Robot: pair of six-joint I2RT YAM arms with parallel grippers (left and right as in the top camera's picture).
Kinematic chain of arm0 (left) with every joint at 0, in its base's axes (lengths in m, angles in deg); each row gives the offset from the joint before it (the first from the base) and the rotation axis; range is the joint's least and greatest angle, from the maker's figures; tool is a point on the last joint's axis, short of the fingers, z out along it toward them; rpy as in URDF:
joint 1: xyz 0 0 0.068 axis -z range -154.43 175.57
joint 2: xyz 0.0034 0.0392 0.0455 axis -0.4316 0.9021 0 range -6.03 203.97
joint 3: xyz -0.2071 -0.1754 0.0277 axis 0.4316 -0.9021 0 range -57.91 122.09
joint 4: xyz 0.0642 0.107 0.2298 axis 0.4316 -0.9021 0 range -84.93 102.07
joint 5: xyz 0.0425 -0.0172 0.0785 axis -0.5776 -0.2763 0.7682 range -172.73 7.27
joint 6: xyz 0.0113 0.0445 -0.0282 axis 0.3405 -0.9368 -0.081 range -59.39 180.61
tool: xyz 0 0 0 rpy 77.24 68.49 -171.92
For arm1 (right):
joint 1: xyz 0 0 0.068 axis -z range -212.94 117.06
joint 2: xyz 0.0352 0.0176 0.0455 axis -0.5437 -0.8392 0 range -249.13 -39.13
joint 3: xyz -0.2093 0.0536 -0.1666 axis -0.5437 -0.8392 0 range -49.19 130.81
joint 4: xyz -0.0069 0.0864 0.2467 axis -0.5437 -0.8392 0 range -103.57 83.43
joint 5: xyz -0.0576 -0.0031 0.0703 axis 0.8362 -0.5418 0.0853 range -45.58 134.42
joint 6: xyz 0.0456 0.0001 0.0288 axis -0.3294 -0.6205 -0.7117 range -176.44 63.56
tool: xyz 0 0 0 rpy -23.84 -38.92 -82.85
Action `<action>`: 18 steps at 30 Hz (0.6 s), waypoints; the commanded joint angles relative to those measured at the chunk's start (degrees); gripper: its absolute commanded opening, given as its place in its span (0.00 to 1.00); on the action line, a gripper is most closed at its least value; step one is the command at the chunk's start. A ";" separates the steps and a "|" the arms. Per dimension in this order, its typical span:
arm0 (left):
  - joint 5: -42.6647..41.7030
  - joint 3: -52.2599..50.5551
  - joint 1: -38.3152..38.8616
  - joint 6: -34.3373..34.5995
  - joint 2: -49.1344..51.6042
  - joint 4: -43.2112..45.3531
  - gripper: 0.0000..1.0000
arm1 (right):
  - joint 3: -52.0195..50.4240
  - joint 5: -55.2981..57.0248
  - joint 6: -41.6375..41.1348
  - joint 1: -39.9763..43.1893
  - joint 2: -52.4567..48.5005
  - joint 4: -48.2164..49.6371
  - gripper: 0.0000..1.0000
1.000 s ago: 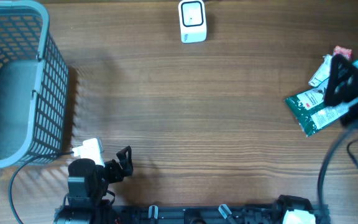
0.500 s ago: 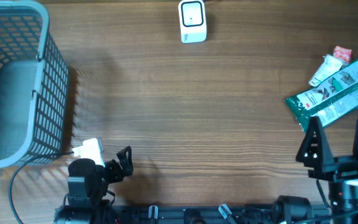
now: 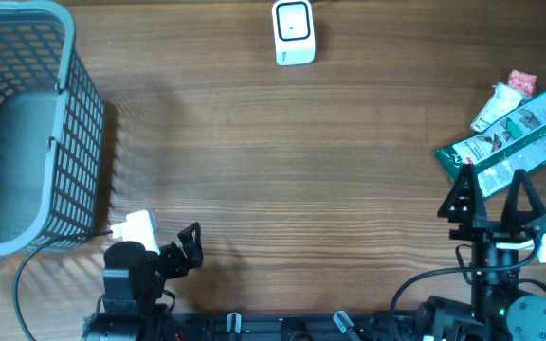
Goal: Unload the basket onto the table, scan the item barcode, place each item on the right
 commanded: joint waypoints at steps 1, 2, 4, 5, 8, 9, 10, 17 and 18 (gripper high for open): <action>0.55 -0.15 -0.28 0.48 -0.35 0.15 1.00 | -2.38 1.86 4.55 -2.73 1.36 1.92 1.00; 0.55 -0.15 -0.26 0.48 -0.35 0.13 1.00 | -2.91 2.03 5.70 -3.45 1.36 2.40 1.00; 0.55 -0.15 -0.28 0.48 -0.35 0.13 1.00 | -4.17 2.62 7.87 -5.01 1.36 3.06 1.00; 0.55 -0.15 -0.26 0.48 -0.35 0.13 1.00 | -4.90 3.34 7.89 -5.73 1.36 3.17 1.00; 0.55 -0.15 -0.28 0.48 -0.35 0.13 1.00 | -9.31 3.39 8.02 -6.80 1.36 7.52 1.00; 0.55 -0.15 -0.26 0.48 -0.35 0.13 1.00 | -11.08 2.97 8.00 -6.78 1.36 10.12 1.00; 0.55 -0.15 -0.28 0.48 -0.35 0.13 1.00 | -12.85 2.60 8.00 -6.80 1.36 12.92 1.00; 0.55 -0.15 -0.26 0.48 -0.35 0.13 1.00 | -19.26 2.91 7.67 -6.99 1.38 16.68 1.00; 0.55 -0.15 -0.28 0.48 -0.35 0.13 1.00 | -19.26 3.06 8.13 -6.99 1.40 15.65 1.00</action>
